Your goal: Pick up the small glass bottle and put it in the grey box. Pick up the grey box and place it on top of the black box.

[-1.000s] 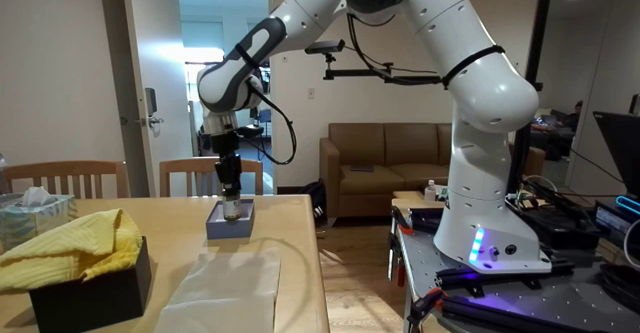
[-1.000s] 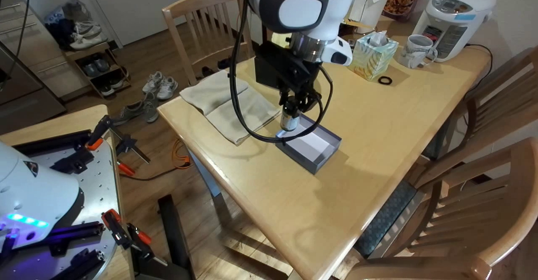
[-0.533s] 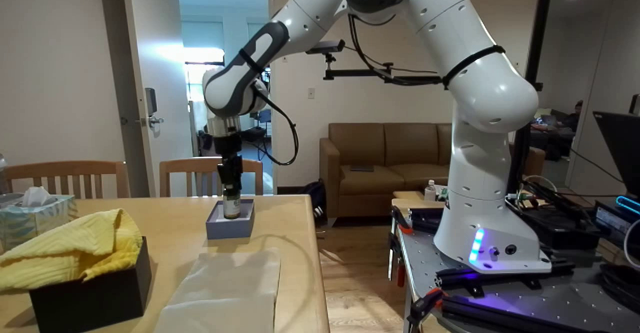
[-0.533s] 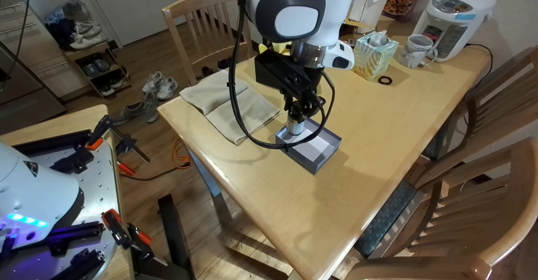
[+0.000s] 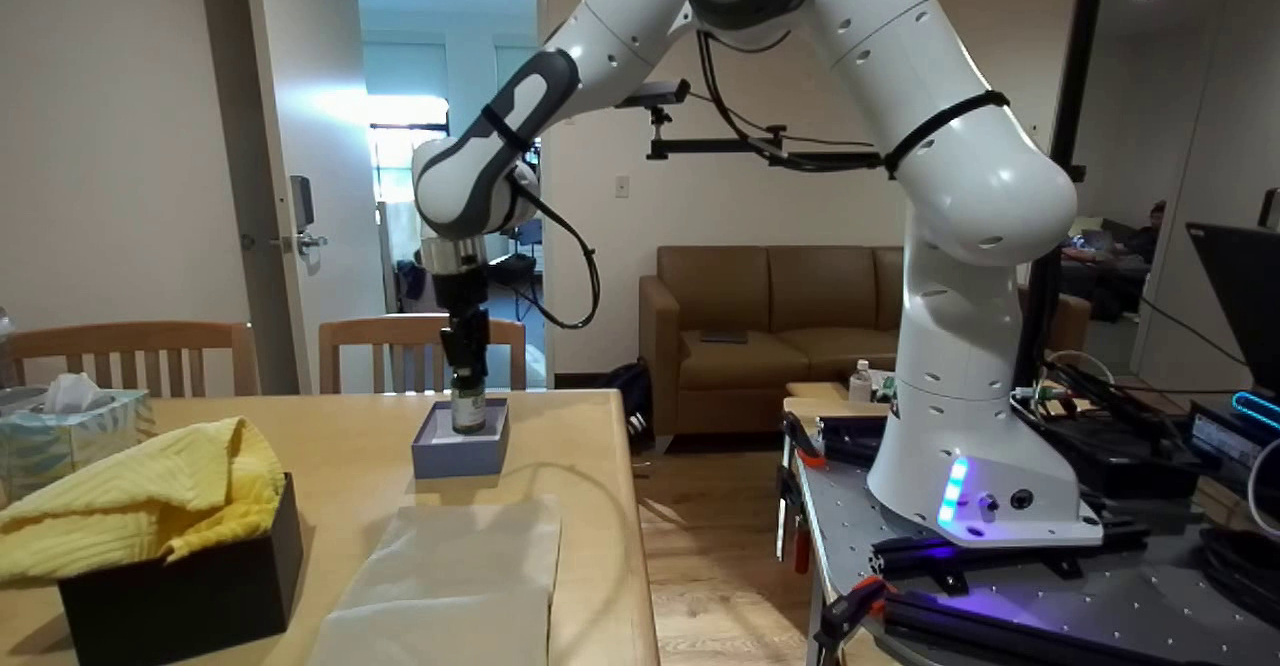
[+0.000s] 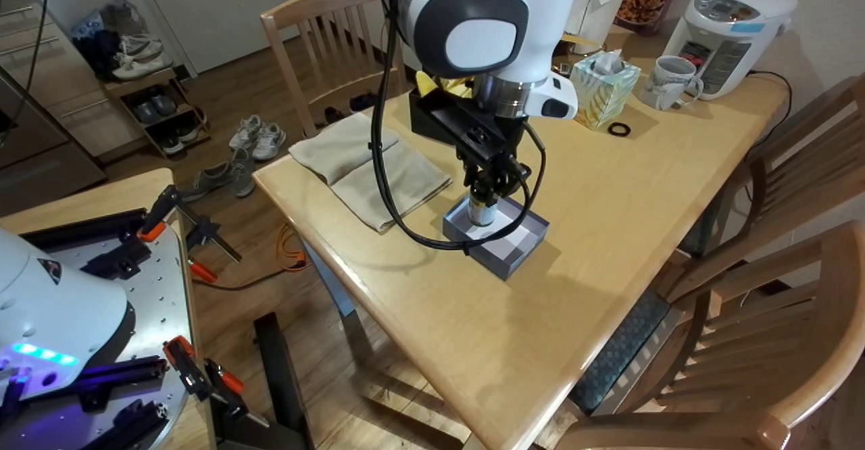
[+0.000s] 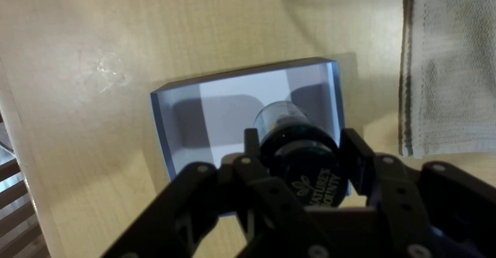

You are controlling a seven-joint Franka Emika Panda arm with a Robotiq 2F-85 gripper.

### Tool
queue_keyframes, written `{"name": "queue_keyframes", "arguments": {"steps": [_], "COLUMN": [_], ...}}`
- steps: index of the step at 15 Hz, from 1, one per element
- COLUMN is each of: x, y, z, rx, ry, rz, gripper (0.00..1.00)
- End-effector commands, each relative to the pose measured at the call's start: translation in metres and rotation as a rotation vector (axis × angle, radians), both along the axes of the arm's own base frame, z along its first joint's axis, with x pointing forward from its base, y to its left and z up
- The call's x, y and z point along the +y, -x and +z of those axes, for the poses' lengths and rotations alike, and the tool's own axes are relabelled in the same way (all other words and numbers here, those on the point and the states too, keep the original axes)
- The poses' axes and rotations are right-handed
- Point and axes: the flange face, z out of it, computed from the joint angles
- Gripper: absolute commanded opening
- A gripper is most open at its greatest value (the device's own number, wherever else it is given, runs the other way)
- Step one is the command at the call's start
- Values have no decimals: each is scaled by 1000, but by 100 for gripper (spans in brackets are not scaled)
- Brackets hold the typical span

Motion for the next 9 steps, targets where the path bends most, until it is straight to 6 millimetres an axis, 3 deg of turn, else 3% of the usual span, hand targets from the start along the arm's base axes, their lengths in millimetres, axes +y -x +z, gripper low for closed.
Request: {"name": "queue_keyframes", "arguments": {"steps": [1, 9], "x": [-5, -11], "y": [-5, -15], "z": [-11, -47], "rx": [-23, -49], "ry": [16, 79], "rz": [16, 44], "gripper": [29, 29]}}
